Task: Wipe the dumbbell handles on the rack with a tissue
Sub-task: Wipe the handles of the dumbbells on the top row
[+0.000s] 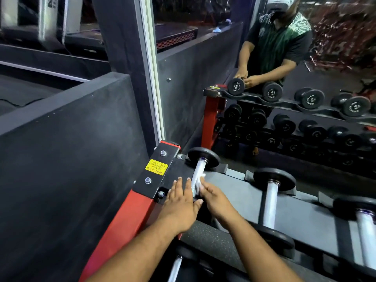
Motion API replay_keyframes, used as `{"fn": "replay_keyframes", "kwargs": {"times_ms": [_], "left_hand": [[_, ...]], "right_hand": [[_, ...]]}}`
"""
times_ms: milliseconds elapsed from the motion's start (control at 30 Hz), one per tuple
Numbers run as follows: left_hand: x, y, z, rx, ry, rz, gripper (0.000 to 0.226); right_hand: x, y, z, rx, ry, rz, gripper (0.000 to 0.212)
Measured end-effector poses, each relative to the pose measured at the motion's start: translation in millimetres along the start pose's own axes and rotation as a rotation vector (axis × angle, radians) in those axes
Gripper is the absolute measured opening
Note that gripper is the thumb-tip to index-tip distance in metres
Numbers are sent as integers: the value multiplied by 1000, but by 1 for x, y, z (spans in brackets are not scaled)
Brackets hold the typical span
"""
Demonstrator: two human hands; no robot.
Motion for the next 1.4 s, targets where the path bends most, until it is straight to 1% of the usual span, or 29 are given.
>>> {"fn": "replay_keyframes", "kwargs": {"times_ms": [33, 67, 133, 167, 233, 333, 400, 500, 700, 767, 833, 900, 967, 1033, 1100, 1133, 1167, 1200, 1267, 1400], "left_hand": [[0, 1, 0, 6, -1, -4, 77], [0, 2, 0, 10, 0, -9, 77], [0, 2, -2, 15, 2, -15, 77], [0, 2, -2, 13, 2, -16, 77], [0, 1, -2, 5, -2, -18, 77], [-1, 1, -1, -2, 3, -19, 77], [0, 0, 0, -1, 0, -17, 78], [1, -1, 1, -5, -2, -17, 78], [-2, 2, -1, -6, 6, -22, 77], [0, 1, -1, -1, -1, -23, 77], [1, 0, 0, 5, -18, -29, 77], [1, -1, -1, -2, -21, -35, 77], [-1, 0, -1, -13, -10, -34, 77], [-1, 2, -1, -2, 0, -28, 77], [-1, 3, -1, 6, 1, -29, 78], [-1, 3, -1, 8, -3, -30, 78], [-1, 3, -1, 8, -9, -30, 78], [0, 1, -1, 9, -13, -32, 78], [0, 0, -1, 16, -14, -28, 78], [0, 0, 0, -9, 5, -27, 78]], "right_hand": [[7, -7, -2, 66, 32, 14, 57], [15, -15, -4, 143, 74, 32, 51], [23, -30, -4, 306, 151, 68, 30], [24, -34, -4, 388, 170, 95, 26], [21, -35, -2, 531, 170, 138, 26], [20, -33, -2, 630, 159, 156, 26], [22, -34, -3, 645, 168, 161, 22], [25, -35, -5, 658, 176, 169, 23], [28, -43, -1, 591, 177, 220, 22], [37, -49, 2, 594, 150, 297, 25], [46, -52, 1, 661, 99, 372, 32], [46, -50, -2, 668, 66, 377, 28], [41, -38, -4, 610, 82, 382, 24], [36, -31, -6, 550, 142, 379, 22], [39, -38, -4, 529, 141, 380, 35], [40, -43, -1, 569, 100, 395, 42], [45, -45, 1, 643, 55, 404, 45], [49, -47, 3, 691, 30, 414, 42], [46, -42, 0, 709, -3, 416, 35], [33, -18, -7, 562, 31, 362, 30]]}}
Point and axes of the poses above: each hand's wrist, its own x-axis towards the middle knuckle, its own z-axis out of the palm, y = z × x, the point moved 3 cm from there along x, towards the middle knuckle, and after that the axes turned 14 degrees about -x, right-handed, at the moved point
